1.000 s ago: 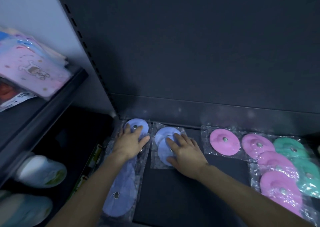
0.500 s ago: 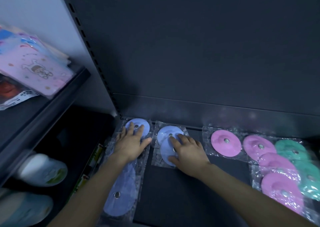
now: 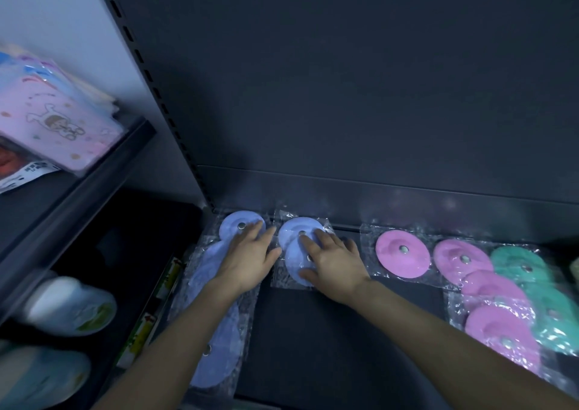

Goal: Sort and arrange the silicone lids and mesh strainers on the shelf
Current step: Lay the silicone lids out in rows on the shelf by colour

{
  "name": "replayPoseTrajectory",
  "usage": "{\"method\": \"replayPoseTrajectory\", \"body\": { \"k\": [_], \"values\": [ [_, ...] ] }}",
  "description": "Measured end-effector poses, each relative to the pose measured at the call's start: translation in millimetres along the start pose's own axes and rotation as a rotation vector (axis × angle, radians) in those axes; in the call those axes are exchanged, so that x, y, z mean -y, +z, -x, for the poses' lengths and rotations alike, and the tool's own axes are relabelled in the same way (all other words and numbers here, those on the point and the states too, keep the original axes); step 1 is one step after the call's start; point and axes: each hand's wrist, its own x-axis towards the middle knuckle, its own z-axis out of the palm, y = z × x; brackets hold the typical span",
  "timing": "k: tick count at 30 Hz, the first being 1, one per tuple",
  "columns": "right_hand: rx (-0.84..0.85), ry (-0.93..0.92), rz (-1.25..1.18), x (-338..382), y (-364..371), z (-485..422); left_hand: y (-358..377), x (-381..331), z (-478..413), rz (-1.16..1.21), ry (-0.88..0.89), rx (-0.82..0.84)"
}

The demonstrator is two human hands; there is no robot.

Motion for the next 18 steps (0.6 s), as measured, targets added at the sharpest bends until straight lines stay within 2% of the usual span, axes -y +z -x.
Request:
{"method": "replayPoseTrajectory", "body": {
  "k": [12, 18],
  "values": [
    [-0.033, 0.0, -0.08, 5, -1, 8, -2, -4, 4, 0.05, 0.012, -0.014],
    [-0.013, 0.007, -0.056, -3, 5, 24, 4, 6, 28, -0.044, -0.077, -0.119]
  ]
}}
